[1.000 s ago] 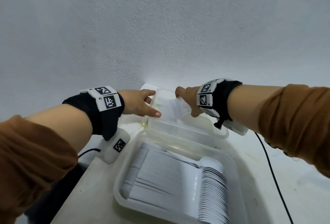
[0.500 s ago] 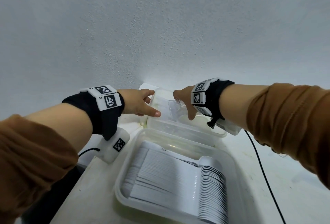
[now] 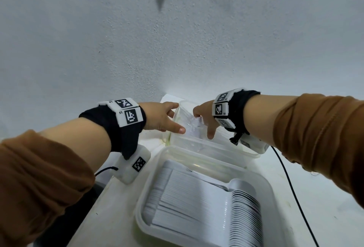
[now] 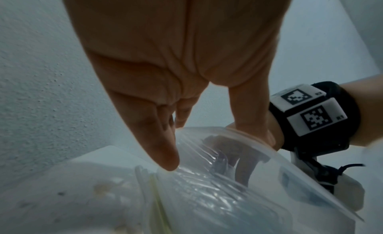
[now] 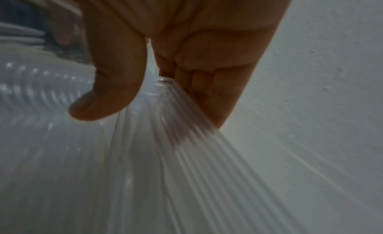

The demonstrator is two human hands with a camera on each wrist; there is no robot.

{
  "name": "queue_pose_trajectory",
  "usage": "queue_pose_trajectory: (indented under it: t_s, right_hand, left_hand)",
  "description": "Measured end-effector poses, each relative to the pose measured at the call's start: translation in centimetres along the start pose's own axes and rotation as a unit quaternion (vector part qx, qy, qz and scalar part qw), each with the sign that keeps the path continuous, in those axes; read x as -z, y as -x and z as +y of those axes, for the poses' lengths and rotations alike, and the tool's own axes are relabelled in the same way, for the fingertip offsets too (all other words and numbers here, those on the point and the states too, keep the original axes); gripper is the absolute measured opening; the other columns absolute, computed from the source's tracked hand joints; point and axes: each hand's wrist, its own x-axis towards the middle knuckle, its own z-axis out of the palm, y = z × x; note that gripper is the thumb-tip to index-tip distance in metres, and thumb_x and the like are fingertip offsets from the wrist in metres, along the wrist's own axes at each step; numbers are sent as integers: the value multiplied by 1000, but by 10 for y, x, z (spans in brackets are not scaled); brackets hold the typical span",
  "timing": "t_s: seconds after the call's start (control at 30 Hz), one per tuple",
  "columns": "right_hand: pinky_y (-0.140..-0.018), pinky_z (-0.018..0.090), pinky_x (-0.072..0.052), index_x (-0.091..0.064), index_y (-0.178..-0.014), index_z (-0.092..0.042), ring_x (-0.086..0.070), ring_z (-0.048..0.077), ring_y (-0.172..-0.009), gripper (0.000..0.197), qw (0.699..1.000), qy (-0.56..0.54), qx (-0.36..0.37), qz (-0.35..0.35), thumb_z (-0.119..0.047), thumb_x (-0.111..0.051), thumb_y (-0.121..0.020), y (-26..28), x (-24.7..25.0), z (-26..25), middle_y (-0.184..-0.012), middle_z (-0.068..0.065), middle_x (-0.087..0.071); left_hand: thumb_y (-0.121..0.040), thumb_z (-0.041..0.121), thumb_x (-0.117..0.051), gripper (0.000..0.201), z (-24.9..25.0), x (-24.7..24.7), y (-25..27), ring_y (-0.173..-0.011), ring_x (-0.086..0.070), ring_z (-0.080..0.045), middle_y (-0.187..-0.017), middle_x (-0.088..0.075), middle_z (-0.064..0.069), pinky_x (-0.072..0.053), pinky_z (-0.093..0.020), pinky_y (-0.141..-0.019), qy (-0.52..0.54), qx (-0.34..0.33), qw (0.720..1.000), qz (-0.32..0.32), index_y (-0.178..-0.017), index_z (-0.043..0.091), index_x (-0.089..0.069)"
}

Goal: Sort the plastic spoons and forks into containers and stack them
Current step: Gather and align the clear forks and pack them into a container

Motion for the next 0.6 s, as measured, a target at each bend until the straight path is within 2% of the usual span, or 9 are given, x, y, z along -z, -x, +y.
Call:
queue_pose_trajectory:
  t_s: [0.07,0.13,0.2,0.3,0.4,0.5,0.53,0.6]
  right_hand:
    - [-74,24,-42,-46,-132,-8,-54,26,-115,61,1000,-24,10,4,-27,-73,-80,0,0,5,-130,9,-56]
    - [-87,25,-39,-41,-135,-12,-50,21,-119,64,999,-39,5,14,-31,-71,-81,-1,0,8,-131,3,-54]
    - [-94,27,-37,-41,-136,-13,-49,19,-120,62,999,-43,2,22,-32,-68,-84,-4,-2,9,-131,2,-53]
    - [-96,27,-37,-44,-135,-12,-50,20,-120,56,999,-41,1,22,-33,-63,-87,-8,-2,9,-130,3,-55]
    - [-95,27,-39,-47,-133,-10,-52,20,-118,55,998,-55,-2,13,-31,-66,-85,-10,-1,11,-129,3,-57]
    - [-87,29,-42,-47,-131,-7,-54,22,-111,55,999,-38,-10,14,-30,-66,-85,-12,-2,7,-125,4,-57]
    - [-80,28,-42,-47,-129,-7,-54,22,-103,52,999,-29,-14,14,-28,-65,-85,-14,-4,6,-120,5,-57]
    - [-60,24,-38,-51,-117,-8,-49,19,-85,38,1000,-27,-12,8,-23,-65,-85,-16,-5,5,-95,2,-55]
  left_hand:
    - [-79,43,-68,86,1,0,0,-111,-57,-10,-137,-47,13,-37,-18,-86,-15,-2,1000,-3,-148,29,-18]
    - [-79,44,-68,86,1,1,0,-111,-58,-11,-137,-47,13,-37,-21,-91,-22,-2,1000,-7,-148,29,-19]
    - [-78,44,-68,87,0,1,-2,-111,-59,-11,-139,-46,12,-39,-22,-94,-22,-1,1000,-12,-148,30,-19]
    - [-76,45,-69,87,0,1,-3,-109,-60,-11,-138,-47,11,-40,-24,-95,-19,-5,1000,-18,-147,32,-21]
    - [-77,45,-69,87,0,2,-3,-109,-60,-11,-137,-48,14,-41,-25,-96,-23,-4,1000,-18,-148,31,-20]
    - [-79,43,-68,83,-1,2,-2,-108,-60,-12,-130,-50,15,-42,-21,-86,-17,-7,1000,-21,-147,31,-22]
    - [-79,43,-68,82,-1,2,-2,-107,-60,-12,-129,-50,15,-42,-19,-82,-13,-6,1000,-21,-147,31,-23]
    - [-79,43,-68,81,0,2,-1,-108,-60,-12,-128,-50,15,-40,-19,-80,-14,-4,1000,-21,-147,32,-23]
